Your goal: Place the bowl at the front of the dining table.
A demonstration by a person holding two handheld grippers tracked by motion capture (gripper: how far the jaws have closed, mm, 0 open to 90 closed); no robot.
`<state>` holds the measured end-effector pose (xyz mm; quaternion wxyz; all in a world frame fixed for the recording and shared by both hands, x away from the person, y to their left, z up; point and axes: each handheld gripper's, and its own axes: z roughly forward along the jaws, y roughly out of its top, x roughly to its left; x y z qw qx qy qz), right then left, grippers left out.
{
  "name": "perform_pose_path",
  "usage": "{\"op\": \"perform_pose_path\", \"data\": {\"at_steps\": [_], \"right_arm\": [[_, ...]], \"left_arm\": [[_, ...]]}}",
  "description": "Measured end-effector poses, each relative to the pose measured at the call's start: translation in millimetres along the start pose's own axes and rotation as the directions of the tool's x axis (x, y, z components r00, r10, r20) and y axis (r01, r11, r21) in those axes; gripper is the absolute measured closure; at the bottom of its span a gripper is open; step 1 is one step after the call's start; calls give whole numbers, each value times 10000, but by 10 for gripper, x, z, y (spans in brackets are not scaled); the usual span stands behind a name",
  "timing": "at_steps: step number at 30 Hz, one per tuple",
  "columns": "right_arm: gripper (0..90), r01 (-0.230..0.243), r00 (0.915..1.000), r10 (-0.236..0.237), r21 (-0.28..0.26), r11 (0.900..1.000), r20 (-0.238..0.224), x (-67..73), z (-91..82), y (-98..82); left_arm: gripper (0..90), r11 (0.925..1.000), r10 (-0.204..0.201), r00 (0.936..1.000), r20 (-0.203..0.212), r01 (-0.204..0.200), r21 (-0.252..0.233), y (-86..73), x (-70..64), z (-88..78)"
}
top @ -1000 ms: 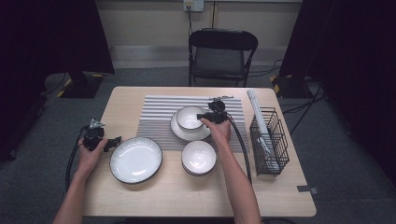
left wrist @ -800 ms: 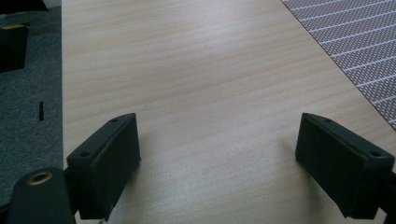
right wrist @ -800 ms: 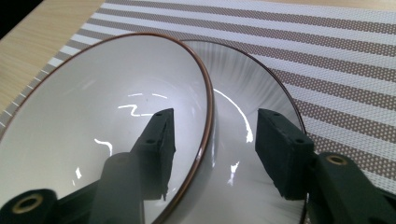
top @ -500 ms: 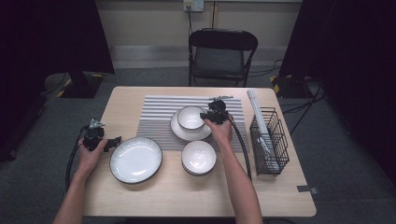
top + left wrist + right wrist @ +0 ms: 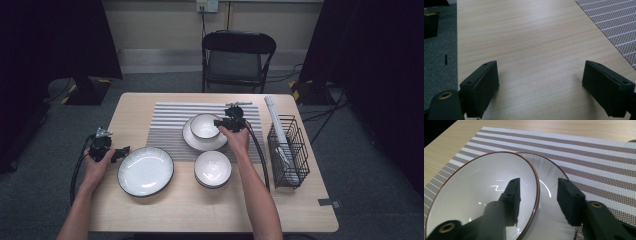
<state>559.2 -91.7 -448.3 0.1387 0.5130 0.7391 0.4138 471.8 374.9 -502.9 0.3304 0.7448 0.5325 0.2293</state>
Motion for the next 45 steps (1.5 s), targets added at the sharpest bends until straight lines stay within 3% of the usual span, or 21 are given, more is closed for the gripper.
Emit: {"op": "perform_pose_path", "data": {"at_steps": [23, 32, 45], "right_arm": [[444, 103, 9982, -137, -575, 9983, -577, 77, -295, -13], [432, 614, 9942, -670, -673, 9958, -837, 169, -464, -27], [421, 717, 9918, -816, -1004, 9924, -987, 247, -737, -96]], "left_arm": [[133, 10000, 5, 10000, 2, -5, 7, 0, 0, -1], [130, 10000, -29, 9999, -104, 29, -18, 2, -10, 4], [130, 10000, -26, 9999, -102, 26, -19, 2, -10, 3]]}}
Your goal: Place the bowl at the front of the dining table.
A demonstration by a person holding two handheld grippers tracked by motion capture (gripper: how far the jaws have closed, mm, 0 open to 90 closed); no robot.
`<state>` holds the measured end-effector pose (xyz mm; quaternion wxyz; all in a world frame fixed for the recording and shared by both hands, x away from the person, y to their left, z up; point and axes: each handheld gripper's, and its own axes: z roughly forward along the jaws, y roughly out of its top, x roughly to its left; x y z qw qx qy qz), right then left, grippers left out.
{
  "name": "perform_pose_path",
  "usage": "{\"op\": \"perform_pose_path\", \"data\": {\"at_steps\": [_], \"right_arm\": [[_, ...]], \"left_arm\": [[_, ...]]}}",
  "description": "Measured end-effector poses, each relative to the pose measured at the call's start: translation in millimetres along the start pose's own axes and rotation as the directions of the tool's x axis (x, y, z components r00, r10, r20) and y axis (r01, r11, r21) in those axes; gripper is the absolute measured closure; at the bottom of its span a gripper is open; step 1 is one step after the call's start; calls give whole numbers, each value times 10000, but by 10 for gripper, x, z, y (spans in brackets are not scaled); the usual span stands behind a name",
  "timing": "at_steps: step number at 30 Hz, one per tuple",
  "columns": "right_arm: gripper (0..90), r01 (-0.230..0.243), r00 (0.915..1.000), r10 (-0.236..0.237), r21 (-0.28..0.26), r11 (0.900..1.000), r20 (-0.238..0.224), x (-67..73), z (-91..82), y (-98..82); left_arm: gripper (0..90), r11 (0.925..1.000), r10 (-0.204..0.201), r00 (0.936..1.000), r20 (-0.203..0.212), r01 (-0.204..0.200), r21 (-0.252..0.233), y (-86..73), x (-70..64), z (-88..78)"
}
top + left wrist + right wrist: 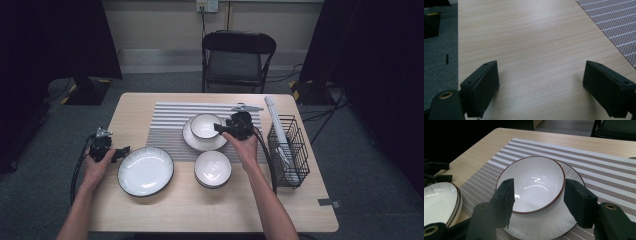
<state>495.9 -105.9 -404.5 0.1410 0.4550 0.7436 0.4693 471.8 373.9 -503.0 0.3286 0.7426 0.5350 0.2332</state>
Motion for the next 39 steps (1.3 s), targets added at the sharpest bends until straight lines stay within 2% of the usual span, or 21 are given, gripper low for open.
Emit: {"op": "perform_pose_path", "data": {"at_steps": [2, 9, 17, 24, 31, 39], "right_arm": [[421, 131, 9999, -132, 14, 9999, 108, 22, -41, -3], [419, 165, 9999, -165, -16, 9999, 7, 51, -159, -65], [412, 185, 9995, -190, -162, 9997, -267, 100, -269, -142], [409, 154, 9991, -173, -468, 9988, -399, 155, -428, -148], [400, 232, 9994, -251, -713, 9972, -258, 221, -614, -201], [394, 236, 9993, -261, -840, 9962, -285, 196, -830, -278]], "left_arm": [[130, 10000, 0, 10000, -1, 0, 1, 0, 0, 0], [130, 10000, 0, 10000, 0, 0, 1, 0, 0, 0], [130, 10000, -4, 10000, -1, 4, -2, 0, 0, 0], [130, 10000, 0, 10000, -2, 0, 0, 0, 0, 0], [130, 10000, -2, 10000, -1, 2, -1, 0, 0, 0], [130, 10000, 0, 10000, -3, 0, -1, 0, 0, 0]]}}
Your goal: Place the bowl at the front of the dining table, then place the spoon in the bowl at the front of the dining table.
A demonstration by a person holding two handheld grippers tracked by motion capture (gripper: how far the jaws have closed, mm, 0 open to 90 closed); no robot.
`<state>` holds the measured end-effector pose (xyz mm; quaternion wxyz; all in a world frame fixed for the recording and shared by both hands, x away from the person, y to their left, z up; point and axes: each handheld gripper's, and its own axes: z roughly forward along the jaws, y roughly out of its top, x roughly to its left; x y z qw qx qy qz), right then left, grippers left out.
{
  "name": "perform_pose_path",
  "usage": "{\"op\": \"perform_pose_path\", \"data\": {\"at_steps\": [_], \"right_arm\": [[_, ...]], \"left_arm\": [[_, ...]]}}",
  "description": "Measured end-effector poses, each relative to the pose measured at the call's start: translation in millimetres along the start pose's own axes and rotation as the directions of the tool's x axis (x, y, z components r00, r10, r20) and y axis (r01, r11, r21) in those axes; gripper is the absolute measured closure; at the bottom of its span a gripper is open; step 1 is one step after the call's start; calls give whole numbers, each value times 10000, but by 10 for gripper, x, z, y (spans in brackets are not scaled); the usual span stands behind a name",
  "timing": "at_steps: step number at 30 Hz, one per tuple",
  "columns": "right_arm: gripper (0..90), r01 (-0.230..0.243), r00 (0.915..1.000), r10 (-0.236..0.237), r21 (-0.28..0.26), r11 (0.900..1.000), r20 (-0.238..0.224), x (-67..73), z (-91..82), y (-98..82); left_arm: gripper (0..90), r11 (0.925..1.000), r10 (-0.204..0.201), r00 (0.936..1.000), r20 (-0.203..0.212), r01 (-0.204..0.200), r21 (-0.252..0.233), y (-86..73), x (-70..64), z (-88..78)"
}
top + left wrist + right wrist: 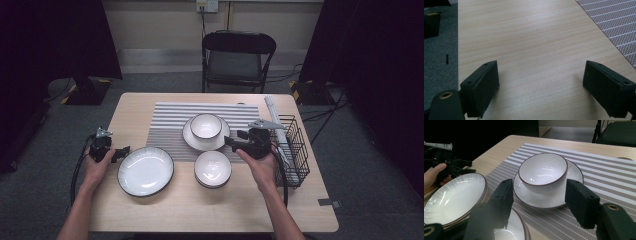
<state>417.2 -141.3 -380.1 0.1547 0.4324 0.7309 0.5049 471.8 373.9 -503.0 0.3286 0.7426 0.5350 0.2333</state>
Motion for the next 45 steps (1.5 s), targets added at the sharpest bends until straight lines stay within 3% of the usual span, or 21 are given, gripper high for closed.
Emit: {"op": "perform_pose_path", "data": {"at_steps": [11, 19, 31, 39, 45], "right_arm": [[379, -52, 9999, 52, -12, 10000, 136, -76, -275, -49], [379, 69, 9998, -69, 20, 10000, 172, -88, -379, -57], [380, -293, 9993, 295, -108, 9995, 246, -160, -621, -110], [402, -90, 9994, 90, 7, 10000, 321, -188, -761, -137], [403, -245, 9984, 248, -64, 9997, 500, -260, -857, -174]], "left_arm": [[130, 10000, -2, 10000, 0, 2, 0, 0, 0, 0], [130, 10000, -3, 10000, 0, 3, -1, 0, 0, 0], [130, 10000, 0, 10000, -2, 0, -1, 0, 0, 0], [129, 10000, 3, 10000, 10, -3, 3, 1, 2, 1], [129, 10000, 3, 10000, 11, -3, 2, 1, 1, 1]]}}
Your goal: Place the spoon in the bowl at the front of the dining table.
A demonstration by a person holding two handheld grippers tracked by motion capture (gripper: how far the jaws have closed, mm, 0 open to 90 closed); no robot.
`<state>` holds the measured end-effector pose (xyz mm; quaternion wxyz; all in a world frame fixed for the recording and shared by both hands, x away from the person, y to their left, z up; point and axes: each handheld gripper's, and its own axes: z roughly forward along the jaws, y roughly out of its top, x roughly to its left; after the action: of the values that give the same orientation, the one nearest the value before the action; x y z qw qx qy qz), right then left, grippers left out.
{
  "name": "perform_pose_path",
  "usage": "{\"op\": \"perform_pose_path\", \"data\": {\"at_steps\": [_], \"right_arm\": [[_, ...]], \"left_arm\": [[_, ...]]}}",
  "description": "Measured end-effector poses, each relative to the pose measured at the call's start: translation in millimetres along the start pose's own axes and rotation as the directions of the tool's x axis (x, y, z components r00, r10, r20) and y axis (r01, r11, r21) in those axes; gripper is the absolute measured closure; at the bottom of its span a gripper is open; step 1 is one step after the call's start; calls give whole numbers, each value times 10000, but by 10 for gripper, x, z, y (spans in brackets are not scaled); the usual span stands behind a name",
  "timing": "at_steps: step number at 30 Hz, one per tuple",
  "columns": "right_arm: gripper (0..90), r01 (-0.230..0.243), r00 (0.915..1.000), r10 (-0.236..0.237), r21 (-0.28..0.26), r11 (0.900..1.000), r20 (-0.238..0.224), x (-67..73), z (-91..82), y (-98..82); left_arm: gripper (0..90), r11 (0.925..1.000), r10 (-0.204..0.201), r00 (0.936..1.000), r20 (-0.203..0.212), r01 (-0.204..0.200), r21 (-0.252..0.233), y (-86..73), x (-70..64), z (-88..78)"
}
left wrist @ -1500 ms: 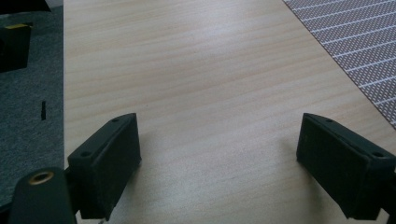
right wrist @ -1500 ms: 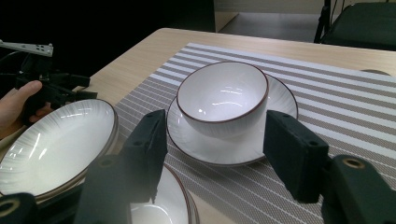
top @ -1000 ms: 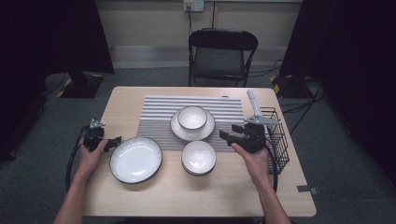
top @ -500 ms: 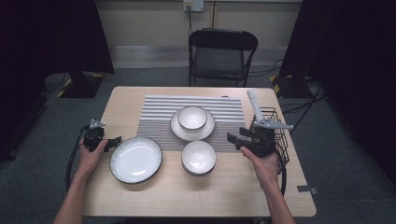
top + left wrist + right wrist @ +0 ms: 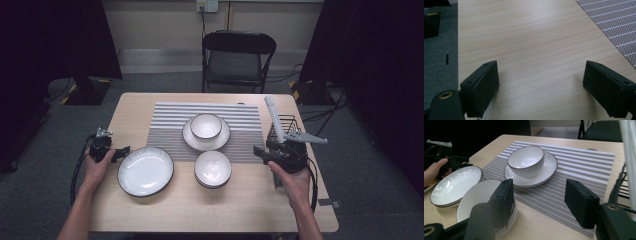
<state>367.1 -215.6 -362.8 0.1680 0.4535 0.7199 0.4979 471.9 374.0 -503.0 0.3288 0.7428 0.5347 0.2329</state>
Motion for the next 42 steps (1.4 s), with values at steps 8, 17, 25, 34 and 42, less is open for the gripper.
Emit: {"op": "perform_pose_path", "data": {"at_steps": [8, 17, 25, 34, 42], "right_arm": [[413, -36, 9999, 37, -8, 10000, 155, -64, -108, -42], [438, -276, 9980, 272, 56, 9996, 575, -181, -225, -119], [538, -428, 9965, 411, 218, 9988, 731, -260, -309, -208], [591, -540, 9933, 491, 443, 9976, 1042, -336, -385, -276], [655, -512, 9912, 436, 579, 9970, 1253, -380, -392, -319]], "left_arm": [[129, 10000, 0, 10000, -2, 0, 2, 0, 0, 0], [129, 10000, 3, 10000, -1, -3, 1, 0, 0, 0], [129, 10000, -4, 10000, -14, 4, -1, -1, -1, 0], [129, 10000, -6, 10000, -13, 6, -3, -1, -2, 0], [129, 10000, -6, 10000, -14, 6, -4, -1, -1, 0]]}}
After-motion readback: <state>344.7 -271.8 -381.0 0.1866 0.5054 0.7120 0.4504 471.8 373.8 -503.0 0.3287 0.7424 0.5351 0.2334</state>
